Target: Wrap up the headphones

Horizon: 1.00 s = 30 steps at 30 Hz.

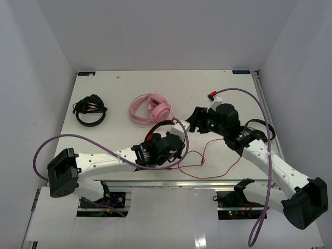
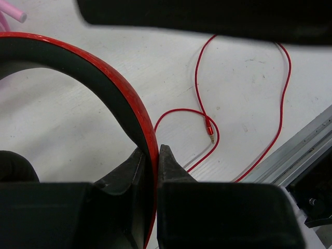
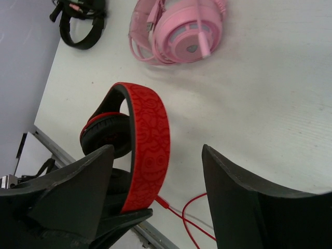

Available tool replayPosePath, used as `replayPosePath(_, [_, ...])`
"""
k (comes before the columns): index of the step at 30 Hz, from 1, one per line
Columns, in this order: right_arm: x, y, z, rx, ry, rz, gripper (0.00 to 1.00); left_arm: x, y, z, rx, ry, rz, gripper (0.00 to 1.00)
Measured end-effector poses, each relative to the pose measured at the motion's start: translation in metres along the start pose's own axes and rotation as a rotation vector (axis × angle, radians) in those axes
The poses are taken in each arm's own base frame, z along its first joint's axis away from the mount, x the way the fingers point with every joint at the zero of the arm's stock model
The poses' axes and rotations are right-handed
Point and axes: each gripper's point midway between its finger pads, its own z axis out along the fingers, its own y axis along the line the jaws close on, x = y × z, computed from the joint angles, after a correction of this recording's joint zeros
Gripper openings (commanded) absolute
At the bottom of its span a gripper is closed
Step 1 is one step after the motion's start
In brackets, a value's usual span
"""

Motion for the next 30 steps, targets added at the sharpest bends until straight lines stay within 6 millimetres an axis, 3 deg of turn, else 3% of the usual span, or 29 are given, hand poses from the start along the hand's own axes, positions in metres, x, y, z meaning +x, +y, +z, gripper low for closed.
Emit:
replayPosePath(3, [0.016, 0.006, 0.008, -0.031, 0.038, -0.007, 0.83, 0.004, -0.003, 0.003, 0.004, 0.007, 0.01, 0.0])
replayPosePath(15, [0.05, -0.006, 0.02, -0.036, 0.083, 0.061, 0.9, 0.012, -0.009, 0.004, 0.024, -0.018, 0.022, 0.0])
replayPosePath(20, [0.059, 0.004, 0.02, -0.108, 0.098, 0.103, 0.88, 0.017, -0.012, 0.003, 0.042, -0.034, 0.043, 0.0])
replayPosePath(25, [0.065, 0.016, 0.016, -0.189, 0.112, 0.143, 0.86, 0.004, -0.023, -0.004, 0.074, -0.099, 0.051, 0.0])
replayPosePath(28, [0.065, 0.022, 0.012, -0.218, 0.111, 0.16, 0.79, -0.004, -0.027, -0.007, 0.089, -0.135, 0.052, 0.0])
replayPosePath(30, [0.062, 0.027, 0.01, -0.238, 0.1, 0.168, 0.65, -0.008, -0.029, -0.009, 0.096, -0.156, 0.05, 0.0])
